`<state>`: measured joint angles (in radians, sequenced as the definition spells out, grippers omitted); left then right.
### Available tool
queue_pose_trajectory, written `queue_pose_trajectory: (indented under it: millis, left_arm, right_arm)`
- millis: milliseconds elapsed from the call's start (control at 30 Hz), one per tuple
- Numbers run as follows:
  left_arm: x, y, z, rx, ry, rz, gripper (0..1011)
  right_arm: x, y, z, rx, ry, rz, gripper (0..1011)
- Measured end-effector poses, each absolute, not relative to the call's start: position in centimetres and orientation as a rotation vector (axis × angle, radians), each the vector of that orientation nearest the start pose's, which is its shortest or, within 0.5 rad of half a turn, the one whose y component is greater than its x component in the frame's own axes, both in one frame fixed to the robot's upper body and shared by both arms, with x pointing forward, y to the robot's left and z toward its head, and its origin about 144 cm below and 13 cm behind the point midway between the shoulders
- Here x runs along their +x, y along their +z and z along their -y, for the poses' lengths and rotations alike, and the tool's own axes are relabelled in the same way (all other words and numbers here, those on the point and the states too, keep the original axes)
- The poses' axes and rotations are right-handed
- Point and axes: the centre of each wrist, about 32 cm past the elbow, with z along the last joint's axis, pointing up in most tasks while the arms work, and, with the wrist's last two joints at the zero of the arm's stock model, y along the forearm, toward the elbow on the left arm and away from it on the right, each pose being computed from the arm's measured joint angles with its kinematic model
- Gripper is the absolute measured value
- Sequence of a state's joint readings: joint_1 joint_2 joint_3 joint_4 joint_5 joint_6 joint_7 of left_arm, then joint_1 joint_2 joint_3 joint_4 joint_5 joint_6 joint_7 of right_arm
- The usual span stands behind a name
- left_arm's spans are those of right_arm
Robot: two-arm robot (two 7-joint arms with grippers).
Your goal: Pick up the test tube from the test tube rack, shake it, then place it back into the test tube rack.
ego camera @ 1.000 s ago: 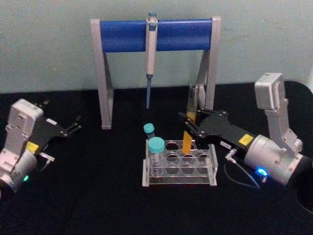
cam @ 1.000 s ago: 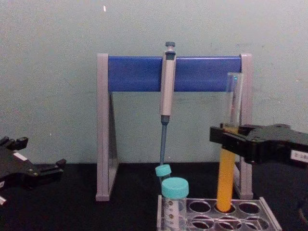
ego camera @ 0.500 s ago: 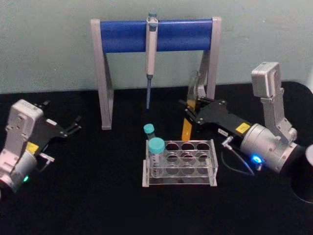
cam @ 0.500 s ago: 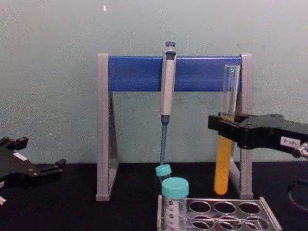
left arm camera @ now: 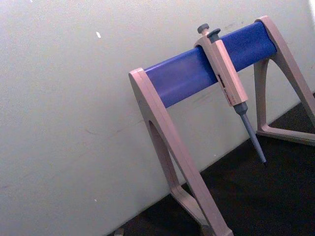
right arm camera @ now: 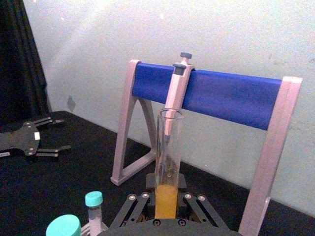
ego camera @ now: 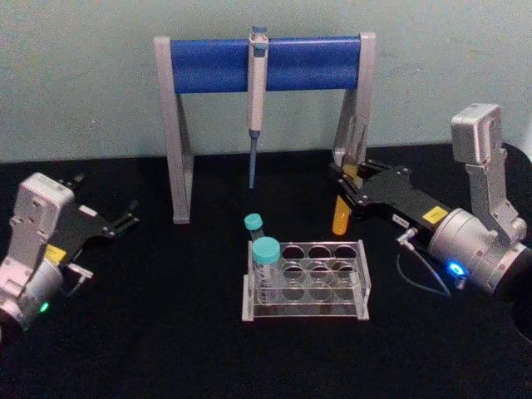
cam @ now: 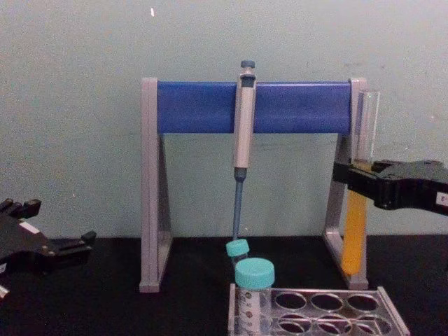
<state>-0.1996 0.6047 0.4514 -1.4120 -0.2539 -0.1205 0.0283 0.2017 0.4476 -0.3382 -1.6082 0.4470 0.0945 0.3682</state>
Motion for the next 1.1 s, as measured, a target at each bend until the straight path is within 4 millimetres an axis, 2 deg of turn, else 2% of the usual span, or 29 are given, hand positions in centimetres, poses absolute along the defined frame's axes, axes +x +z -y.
queue_pose_trajectory:
  millis: [1100]
  left_arm:
    - [48.86, 113.98, -30.97, 0.304, 1.248, 0.285, 1001]
  right_arm:
    - [49.8, 120.1, 25.45, -0.04, -0.882, 0.012, 227]
